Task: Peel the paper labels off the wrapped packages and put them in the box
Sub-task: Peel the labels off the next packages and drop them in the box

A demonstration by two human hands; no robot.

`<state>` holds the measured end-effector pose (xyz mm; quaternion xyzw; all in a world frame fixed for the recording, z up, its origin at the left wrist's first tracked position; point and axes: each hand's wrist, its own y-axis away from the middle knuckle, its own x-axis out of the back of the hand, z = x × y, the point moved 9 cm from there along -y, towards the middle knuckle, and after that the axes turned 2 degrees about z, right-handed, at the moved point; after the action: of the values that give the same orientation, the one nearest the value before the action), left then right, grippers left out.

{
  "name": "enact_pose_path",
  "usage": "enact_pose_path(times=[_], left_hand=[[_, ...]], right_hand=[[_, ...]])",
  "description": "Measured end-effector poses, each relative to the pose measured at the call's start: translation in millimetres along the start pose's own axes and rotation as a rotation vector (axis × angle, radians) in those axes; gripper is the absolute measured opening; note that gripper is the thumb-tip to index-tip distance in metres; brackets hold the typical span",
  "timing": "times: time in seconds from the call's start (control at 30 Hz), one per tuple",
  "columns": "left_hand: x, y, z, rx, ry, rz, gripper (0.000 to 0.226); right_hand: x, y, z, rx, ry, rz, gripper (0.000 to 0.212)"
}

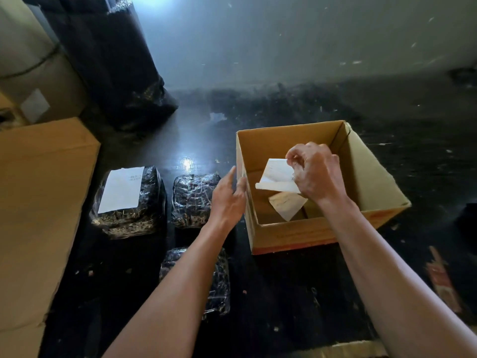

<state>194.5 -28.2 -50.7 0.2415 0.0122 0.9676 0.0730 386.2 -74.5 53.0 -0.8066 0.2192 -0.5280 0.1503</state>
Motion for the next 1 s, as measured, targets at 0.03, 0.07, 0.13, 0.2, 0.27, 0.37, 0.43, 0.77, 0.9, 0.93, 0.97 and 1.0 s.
enact_pose_path(times=[0.03, 0.07, 0.13, 0.2, 0.27, 0.37, 0.43, 0.77, 0.9, 0.93, 0.97, 1.0], left_hand=[[-4, 1, 4, -0.004, 0.012, -0.021, 0.053], [-9, 2, 9, -0.009, 0.022, -0.049, 0.053], [-16, 2, 15, -0.007, 0.026, -0.089, 0.055], [-21, 1, 16, -0.002, 0.018, -0.1, 0.055], [-26, 0, 14, -0.002, 0.022, -0.113, 0.055], [-30, 1, 11, 0.03, 0.057, -0.108, 0.062], [-31, 1, 8, 0.039, 0.061, -0.092, 0.065], [-32, 1, 5, 0.035, 0.075, -0.048, 0.064], [-32, 0, 4, 0.042, 0.095, -0.04, 0.064], [-32, 1, 5, 0.042, 0.098, -0.036, 0.064], [-32, 2, 5, 0.041, 0.1, -0.033, 0.064], [-31, 2, 6, 0.041, 0.105, -0.031, 0.064]], right_hand=[[-1, 2, 6, -0.008, 0.017, -0.009, 0.015], [-2, 4, 11, -0.016, 0.032, -0.018, 0.016], [-4, 7, 19, -0.025, 0.049, -0.035, 0.016], [-6, 9, 25, -0.026, 0.063, -0.044, 0.015], [-8, 11, 30, -0.039, 0.082, -0.053, 0.015], [-11, 14, 41, -0.085, 0.081, -0.066, 0.019], [-13, 14, 49, -0.117, 0.066, -0.079, 0.022], [-37, 4, 62, -0.152, 0.105, -0.13, 0.004], [-48, 5, 65, -0.145, 0.146, -0.199, 0.004], [-50, 5, 66, -0.145, 0.159, -0.21, 0.003], [-51, 5, 67, -0.145, 0.172, -0.216, 0.004], [-52, 5, 68, -0.144, 0.18, -0.221, 0.006]])
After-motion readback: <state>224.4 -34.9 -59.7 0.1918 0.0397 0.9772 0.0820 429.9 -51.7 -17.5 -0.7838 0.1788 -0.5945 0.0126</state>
